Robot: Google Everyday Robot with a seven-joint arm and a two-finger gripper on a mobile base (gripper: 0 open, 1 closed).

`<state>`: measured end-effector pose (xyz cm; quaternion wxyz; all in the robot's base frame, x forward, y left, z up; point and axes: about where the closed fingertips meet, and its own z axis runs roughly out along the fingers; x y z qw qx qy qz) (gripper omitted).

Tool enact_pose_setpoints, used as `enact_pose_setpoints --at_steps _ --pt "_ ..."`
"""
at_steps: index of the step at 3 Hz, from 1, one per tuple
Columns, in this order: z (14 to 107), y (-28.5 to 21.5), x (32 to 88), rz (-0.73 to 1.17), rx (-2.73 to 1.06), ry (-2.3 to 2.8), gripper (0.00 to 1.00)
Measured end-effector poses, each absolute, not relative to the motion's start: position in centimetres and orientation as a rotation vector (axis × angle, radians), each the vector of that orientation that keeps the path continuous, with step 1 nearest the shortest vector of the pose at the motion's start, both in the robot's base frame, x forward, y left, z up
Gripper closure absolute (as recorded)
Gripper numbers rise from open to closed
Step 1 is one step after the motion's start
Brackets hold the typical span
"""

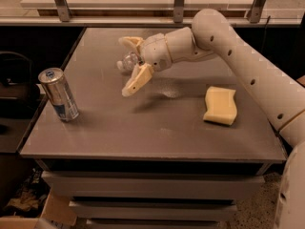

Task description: Move water bottle near redbull can

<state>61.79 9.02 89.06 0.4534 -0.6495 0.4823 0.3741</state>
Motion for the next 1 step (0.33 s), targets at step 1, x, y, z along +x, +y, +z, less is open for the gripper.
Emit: enact_pose_setpoints --at_steps 1 --pt "89.05 9.03 61.79 0.924 -1.604 1.191 0.00"
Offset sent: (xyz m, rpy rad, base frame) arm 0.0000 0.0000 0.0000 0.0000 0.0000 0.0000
